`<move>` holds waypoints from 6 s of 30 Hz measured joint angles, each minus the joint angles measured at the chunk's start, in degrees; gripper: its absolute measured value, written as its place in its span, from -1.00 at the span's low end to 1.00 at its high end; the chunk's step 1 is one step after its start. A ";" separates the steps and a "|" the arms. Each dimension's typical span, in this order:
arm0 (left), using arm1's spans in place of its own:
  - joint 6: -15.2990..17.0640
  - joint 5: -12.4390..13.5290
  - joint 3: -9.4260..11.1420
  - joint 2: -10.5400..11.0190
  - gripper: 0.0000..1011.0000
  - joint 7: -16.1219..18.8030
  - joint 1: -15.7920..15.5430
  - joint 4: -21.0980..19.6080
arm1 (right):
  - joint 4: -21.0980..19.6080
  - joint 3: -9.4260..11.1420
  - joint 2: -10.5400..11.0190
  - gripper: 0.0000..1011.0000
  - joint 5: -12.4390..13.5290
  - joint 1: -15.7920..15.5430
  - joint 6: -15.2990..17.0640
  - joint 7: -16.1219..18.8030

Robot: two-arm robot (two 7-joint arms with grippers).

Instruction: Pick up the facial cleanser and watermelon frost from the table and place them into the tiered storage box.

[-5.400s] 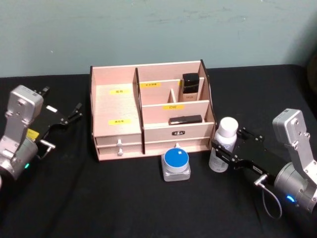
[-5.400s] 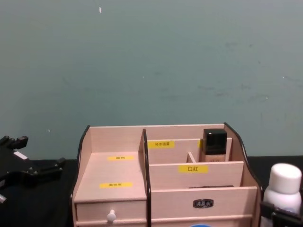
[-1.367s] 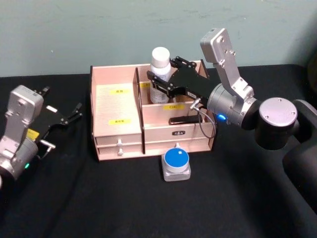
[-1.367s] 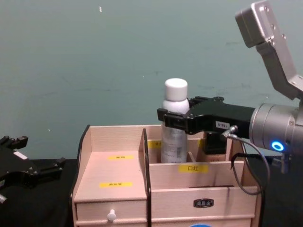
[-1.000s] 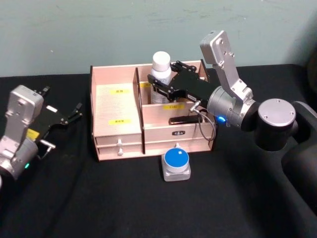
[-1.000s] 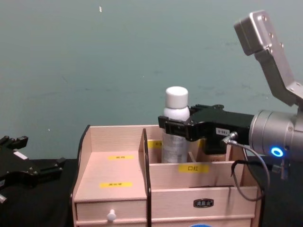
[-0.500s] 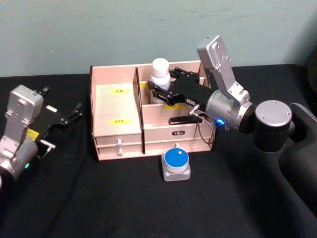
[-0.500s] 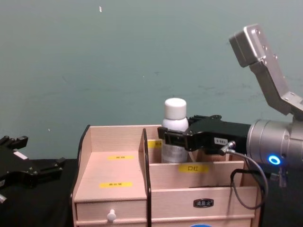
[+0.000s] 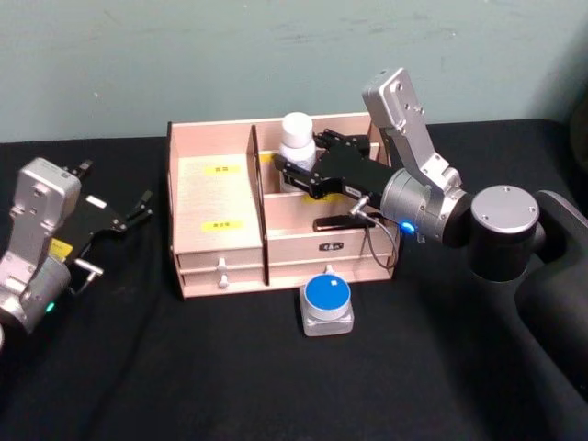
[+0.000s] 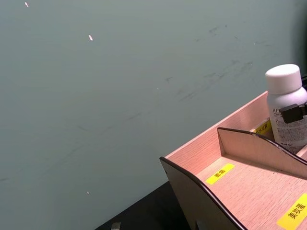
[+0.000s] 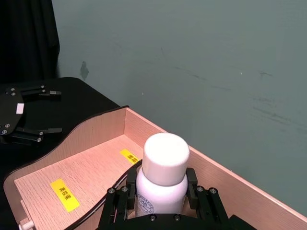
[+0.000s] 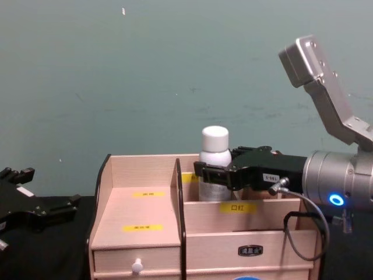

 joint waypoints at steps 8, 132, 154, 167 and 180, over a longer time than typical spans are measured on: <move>0.00 0.00 0.00 0.00 1.00 0.00 0.00 0.00 | -0.16 0.05 0.01 0.44 0.02 -0.10 -0.07 -0.05; 0.00 0.00 0.00 0.00 1.00 0.00 0.00 0.00 | -33.37 1.08 8.56 0.98 -2.74 -23.36 34.15 -8.09; 0.00 0.00 0.00 0.00 1.00 0.00 0.00 0.00 | -33.50 1.08 8.64 0.43 -2.49 -23.41 34.19 -8.23; 0.00 0.00 0.00 0.00 1.00 0.00 0.00 0.00 | -35.44 1.59 9.04 0.43 -2.59 -23.48 32.86 -6.39; 0.00 0.00 0.00 0.00 1.00 0.00 0.00 0.00 | -39.25 0.33 8.04 0.43 -1.18 -19.57 31.61 -4.18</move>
